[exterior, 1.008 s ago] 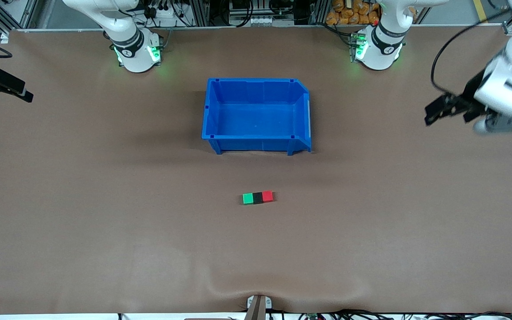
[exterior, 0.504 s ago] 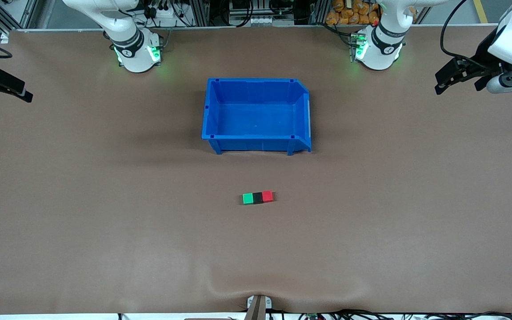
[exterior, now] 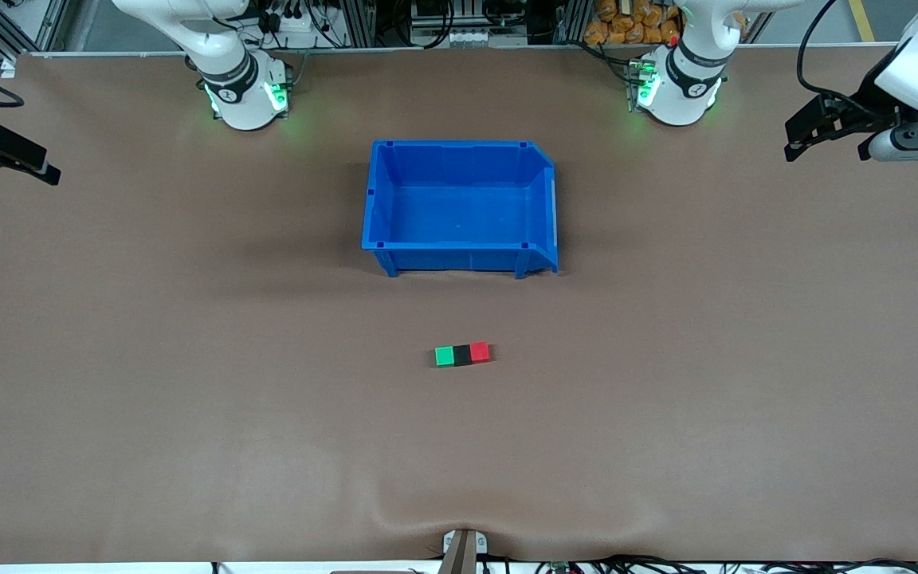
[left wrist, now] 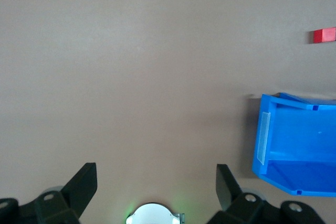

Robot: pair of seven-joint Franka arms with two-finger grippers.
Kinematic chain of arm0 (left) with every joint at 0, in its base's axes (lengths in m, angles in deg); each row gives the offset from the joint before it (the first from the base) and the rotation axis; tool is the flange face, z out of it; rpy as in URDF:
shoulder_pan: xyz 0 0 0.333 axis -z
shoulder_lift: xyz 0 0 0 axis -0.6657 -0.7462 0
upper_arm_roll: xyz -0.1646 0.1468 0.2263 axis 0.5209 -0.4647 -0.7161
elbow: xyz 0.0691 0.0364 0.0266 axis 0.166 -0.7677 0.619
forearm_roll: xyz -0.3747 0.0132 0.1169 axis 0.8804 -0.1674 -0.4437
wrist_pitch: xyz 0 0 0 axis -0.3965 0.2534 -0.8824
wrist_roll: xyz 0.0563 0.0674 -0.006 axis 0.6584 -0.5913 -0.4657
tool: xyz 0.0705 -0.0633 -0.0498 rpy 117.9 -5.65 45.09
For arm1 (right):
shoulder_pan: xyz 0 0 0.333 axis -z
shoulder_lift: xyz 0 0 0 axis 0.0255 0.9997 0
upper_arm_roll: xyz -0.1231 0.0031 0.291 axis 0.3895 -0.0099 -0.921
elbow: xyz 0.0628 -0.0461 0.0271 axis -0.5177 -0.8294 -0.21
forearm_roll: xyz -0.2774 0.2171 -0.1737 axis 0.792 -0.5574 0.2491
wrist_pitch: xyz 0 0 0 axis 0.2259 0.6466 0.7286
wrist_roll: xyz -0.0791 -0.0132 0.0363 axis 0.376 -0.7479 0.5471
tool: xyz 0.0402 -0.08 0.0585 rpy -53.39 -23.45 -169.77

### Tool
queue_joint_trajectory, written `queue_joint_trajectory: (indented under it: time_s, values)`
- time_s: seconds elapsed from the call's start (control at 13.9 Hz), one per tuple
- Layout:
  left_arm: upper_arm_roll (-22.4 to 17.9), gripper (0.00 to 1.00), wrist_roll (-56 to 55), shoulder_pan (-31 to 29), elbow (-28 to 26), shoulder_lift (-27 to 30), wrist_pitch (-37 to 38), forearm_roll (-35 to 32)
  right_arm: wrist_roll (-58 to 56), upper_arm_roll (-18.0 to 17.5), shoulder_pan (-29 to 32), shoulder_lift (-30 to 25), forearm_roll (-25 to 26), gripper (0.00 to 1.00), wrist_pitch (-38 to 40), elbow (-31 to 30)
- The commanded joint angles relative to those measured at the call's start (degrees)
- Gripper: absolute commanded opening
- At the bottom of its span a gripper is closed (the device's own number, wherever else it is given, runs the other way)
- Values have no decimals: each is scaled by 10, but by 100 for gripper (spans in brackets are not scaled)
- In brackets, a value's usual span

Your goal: Attach green and red cubes to black cube

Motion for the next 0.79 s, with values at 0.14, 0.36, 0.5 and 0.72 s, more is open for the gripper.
queue_joint_trajectory:
  time_s: [0.14, 0.36, 0.5, 0.72]
  values:
    - [3, 100, 8, -13, 17, -12, 22, -12, 6, -7, 7, 1, 5, 100, 6, 5]
    - [2, 100, 4, -19, 32, -12, 23, -12, 6, -7, 7, 1, 5, 100, 6, 5]
    - [3, 100, 4, -27, 38, -15, 23, -12, 6, -7, 7, 1, 5, 100, 5, 5]
    - [3, 100, 10, -39, 41, -17, 23, -12, 6, -7, 6, 3, 4, 100, 2, 5]
